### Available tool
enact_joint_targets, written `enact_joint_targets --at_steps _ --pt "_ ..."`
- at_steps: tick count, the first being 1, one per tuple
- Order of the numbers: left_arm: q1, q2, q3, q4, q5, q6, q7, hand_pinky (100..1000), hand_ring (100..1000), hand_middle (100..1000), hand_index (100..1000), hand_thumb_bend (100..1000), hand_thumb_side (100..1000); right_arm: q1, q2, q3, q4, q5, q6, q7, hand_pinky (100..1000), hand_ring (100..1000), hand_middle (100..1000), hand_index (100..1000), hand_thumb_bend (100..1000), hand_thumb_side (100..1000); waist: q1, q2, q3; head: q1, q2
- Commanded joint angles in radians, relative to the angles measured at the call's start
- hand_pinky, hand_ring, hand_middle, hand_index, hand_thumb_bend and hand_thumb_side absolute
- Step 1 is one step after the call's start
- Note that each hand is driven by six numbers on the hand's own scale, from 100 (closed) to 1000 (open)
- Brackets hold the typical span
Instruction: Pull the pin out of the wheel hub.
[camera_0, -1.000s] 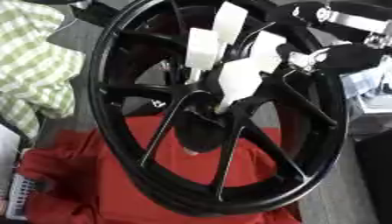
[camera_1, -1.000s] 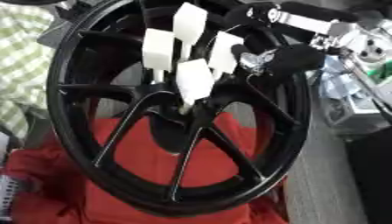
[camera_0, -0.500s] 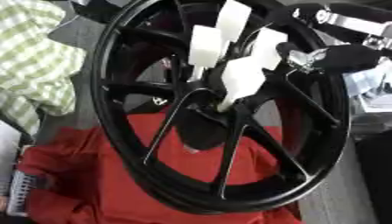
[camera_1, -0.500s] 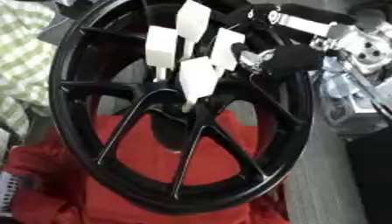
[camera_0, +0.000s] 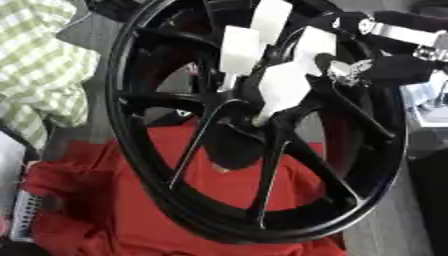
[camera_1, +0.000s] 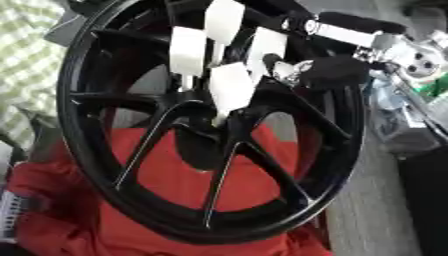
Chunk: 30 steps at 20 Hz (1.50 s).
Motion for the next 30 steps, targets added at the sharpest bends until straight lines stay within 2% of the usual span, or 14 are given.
enact_joint_targets --at_steps 1,14,21,30 --pt "-0.006 0.019 0.0 -0.021 0.003 -0.001 -0.002 622 680 591 740 100 769 -0.007 -0.016 -0.009 -0.007 0.009 -0.002 0.006 1000 1000 985 962 100 682 0.004 -0.016 0.0 0.006 0.005" --pt "-0.009 0.018 -0.001 -0.021 0.003 0.0 -0.005 623 680 591 740 100 767 -0.01 -0.007 -0.003 -0.007 0.016 0.005 0.01 1000 998 914 912 100 689 0.004 -0.012 0.001 0.008 0.004" --pt "-0.01 0.015 -0.001 -0.021 0.004 0.001 -0.007 624 679 590 740 100 770 -0.012 -0.004 -0.001 -0.007 0.023 0.011 -0.001 1000 987 874 875 100 607 0.004 -0.01 0.004 0.008 0.006" --pt "-0.01 0.014 -0.001 -0.021 0.002 0.005 -0.009 626 679 589 740 100 778 -0.013 0.003 0.003 -0.007 0.006 0.021 -0.02 987 949 777 784 100 571 0.003 -0.008 0.006 0.01 0.006"
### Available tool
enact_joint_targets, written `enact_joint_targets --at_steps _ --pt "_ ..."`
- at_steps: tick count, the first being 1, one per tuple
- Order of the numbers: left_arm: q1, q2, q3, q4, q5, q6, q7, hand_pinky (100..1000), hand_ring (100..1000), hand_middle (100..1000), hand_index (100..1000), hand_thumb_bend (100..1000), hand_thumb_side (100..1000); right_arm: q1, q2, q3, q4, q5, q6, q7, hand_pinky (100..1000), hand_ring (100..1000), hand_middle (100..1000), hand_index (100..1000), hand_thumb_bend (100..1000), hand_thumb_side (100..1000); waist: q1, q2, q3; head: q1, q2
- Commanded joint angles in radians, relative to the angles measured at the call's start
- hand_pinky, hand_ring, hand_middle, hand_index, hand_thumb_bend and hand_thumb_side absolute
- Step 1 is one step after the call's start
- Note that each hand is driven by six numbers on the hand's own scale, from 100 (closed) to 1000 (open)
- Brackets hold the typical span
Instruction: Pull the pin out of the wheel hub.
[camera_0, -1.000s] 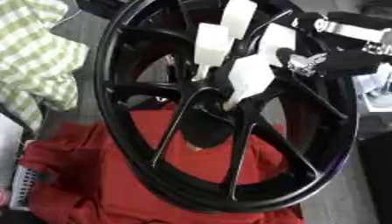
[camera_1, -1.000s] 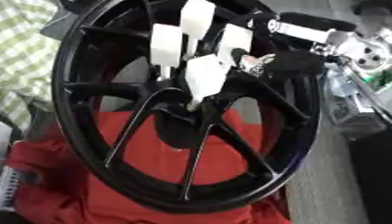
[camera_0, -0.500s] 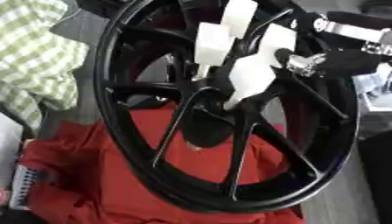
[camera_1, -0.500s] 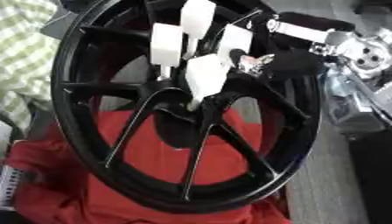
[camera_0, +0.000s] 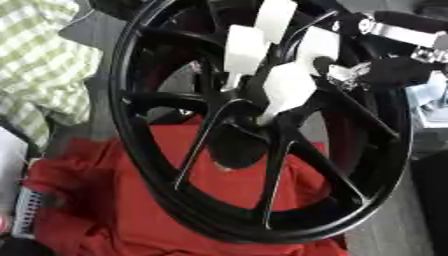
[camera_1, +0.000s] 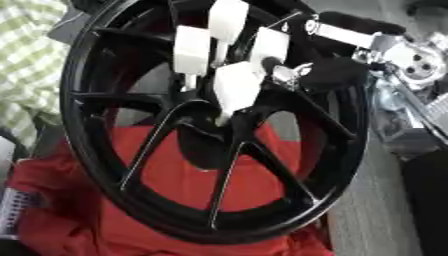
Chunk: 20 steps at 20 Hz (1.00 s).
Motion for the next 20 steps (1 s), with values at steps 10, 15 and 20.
enact_joint_targets --at_steps 10,15,20 --pt "-0.006 0.013 0.003 -0.021 0.001 0.005 -0.002 628 679 590 741 100 776 -0.013 -0.011 -0.005 -0.007 -0.059 -0.013 -0.046 951 881 673 667 100 507 0.006 -0.014 -0.001 0.009 0.01" --pt "-0.004 0.013 0.005 -0.021 -0.001 0.005 0.0 629 679 591 741 100 777 -0.015 -0.009 -0.007 -0.007 -0.097 -0.015 -0.082 929 821 614 598 100 475 0.008 -0.015 -0.003 -0.002 0.01" --pt "-0.003 0.011 0.005 -0.021 -0.002 0.008 0.001 629 679 591 741 100 778 -0.016 -0.01 -0.013 -0.007 -0.14 -0.017 -0.104 918 796 589 567 100 490 0.01 -0.015 -0.007 -0.022 -0.009"
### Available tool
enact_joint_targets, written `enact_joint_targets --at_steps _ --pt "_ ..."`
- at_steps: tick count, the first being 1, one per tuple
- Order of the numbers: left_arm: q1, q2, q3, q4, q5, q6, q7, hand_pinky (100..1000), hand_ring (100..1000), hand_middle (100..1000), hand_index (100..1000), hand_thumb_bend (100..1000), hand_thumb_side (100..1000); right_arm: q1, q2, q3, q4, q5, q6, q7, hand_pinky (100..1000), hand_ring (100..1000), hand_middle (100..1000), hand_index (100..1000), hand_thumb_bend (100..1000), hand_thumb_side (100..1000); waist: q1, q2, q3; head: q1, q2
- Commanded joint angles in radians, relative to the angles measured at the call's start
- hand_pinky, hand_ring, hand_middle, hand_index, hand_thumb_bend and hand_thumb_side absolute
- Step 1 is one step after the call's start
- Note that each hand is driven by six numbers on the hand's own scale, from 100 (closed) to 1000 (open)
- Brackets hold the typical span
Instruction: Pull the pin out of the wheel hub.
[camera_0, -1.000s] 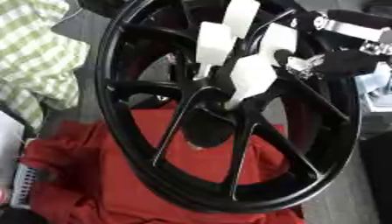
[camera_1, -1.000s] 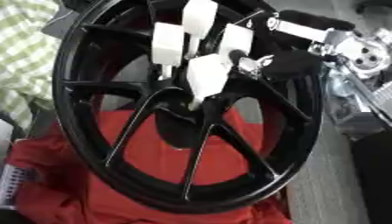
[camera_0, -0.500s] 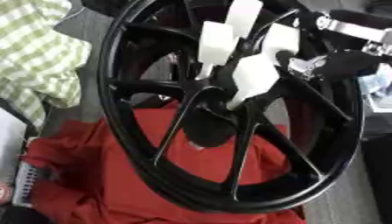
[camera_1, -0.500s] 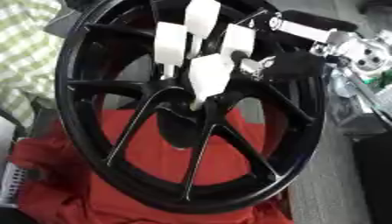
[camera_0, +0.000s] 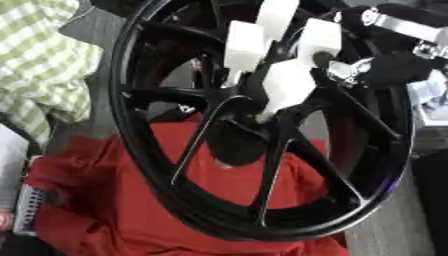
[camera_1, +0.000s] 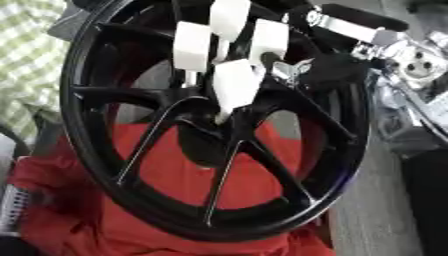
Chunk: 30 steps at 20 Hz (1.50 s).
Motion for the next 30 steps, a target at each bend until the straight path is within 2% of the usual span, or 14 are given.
enact_joint_targets --at_steps 1,6,11,21,26,30 --pt "-0.004 0.011 0.004 -0.021 -0.002 0.002 0.001 629 679 591 741 100 777 -0.01 -0.02 -0.018 -0.007 -0.035 -0.002 -0.014 916 792 585 563 100 486 0.008 -0.015 -0.001 -0.01 -0.019" --pt "-0.004 0.012 0.005 -0.021 -0.001 0.002 0.004 630 679 592 742 100 777 -0.012 -0.025 -0.029 -0.007 -0.076 -0.002 -0.021 913 782 569 544 100 455 0.011 -0.016 -0.001 -0.013 -0.033" --pt "-0.005 0.013 0.004 -0.021 0.001 0.002 0.003 630 679 592 742 100 774 -0.014 -0.036 -0.044 -0.007 -0.11 -0.015 -0.022 913 779 561 533 100 426 0.012 -0.021 -0.003 -0.011 -0.033" --pt "-0.001 0.015 0.007 -0.021 0.001 0.001 0.006 631 678 592 743 100 772 -0.019 -0.058 -0.116 -0.007 -0.256 -0.043 -0.017 927 778 560 528 100 417 0.015 -0.026 -0.006 -0.01 -0.03" --pt "0.003 0.016 0.008 -0.021 0.0 0.0 0.008 632 678 593 743 100 772 -0.013 -0.073 -0.17 -0.007 -0.337 -0.059 -0.02 936 779 566 530 100 430 0.019 -0.028 -0.016 -0.002 -0.022" --pt "0.007 0.016 0.01 -0.021 0.0 0.0 0.01 632 678 593 743 100 771 0.004 -0.092 -0.24 -0.007 -0.398 -0.095 -0.044 940 777 565 526 100 449 0.024 -0.03 -0.027 0.005 -0.018"
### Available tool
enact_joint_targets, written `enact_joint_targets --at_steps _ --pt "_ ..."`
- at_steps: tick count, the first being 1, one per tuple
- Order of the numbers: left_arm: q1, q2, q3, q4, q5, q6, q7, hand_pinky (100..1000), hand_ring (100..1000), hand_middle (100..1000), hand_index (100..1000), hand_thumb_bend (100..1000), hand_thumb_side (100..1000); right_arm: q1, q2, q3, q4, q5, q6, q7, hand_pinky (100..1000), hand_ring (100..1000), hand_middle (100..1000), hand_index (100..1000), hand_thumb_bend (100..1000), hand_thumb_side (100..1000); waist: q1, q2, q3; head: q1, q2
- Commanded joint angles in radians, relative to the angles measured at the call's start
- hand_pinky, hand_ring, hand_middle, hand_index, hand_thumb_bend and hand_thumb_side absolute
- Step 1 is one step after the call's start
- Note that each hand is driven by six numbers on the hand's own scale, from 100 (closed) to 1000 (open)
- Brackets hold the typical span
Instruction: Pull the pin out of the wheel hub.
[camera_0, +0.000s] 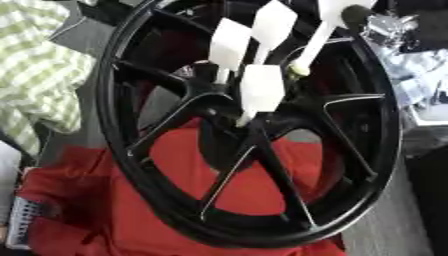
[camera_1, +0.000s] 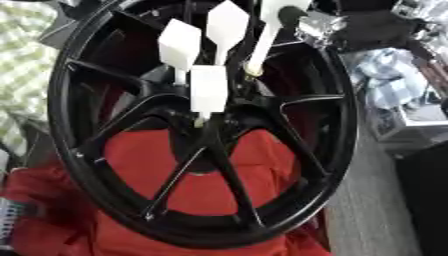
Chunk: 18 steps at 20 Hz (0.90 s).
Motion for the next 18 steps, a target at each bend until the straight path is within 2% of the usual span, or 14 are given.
enact_joint_targets --at_steps 1,6,8,10,14,18 --pt "0.0 0.016 0.009 -0.021 0.0 -0.001 0.004 632 678 593 743 100 771 0.006 -0.054 -0.065 -0.007 -0.055 -0.028 -0.014 940 777 565 526 100 449 0.005 -0.029 -0.002 0.005 -0.001" --pt "0.001 0.016 0.01 -0.021 -0.001 -0.001 0.006 633 679 593 743 100 767 0.012 -0.071 -0.089 -0.007 -0.125 -0.022 -0.016 941 779 565 525 100 470 0.006 -0.03 -0.004 0.011 -0.001" --pt "0.016 0.012 0.029 -0.021 -0.005 -0.009 0.021 633 679 594 743 100 763 0.041 -0.092 -0.12 0.009 -0.117 -0.009 -0.033 947 778 563 522 100 470 0.02 -0.035 -0.034 0.058 -0.007" --pt "0.031 0.008 0.045 -0.021 -0.012 -0.015 0.039 633 679 594 743 100 759 0.084 -0.084 -0.162 0.041 -0.095 0.004 -0.059 944 776 560 522 100 470 0.034 -0.036 -0.076 0.102 -0.011" --pt "0.044 -0.001 0.068 -0.021 -0.024 -0.027 0.07 634 679 594 744 100 758 0.175 -0.011 -0.254 0.092 -0.04 0.007 -0.116 952 779 560 521 100 470 0.067 -0.027 -0.153 0.163 -0.022" --pt "0.035 -0.007 0.07 -0.021 -0.025 -0.037 0.076 634 679 594 744 100 755 0.269 0.082 -0.348 0.059 0.018 0.032 -0.174 964 781 561 519 100 470 0.091 -0.016 -0.164 0.174 -0.039"
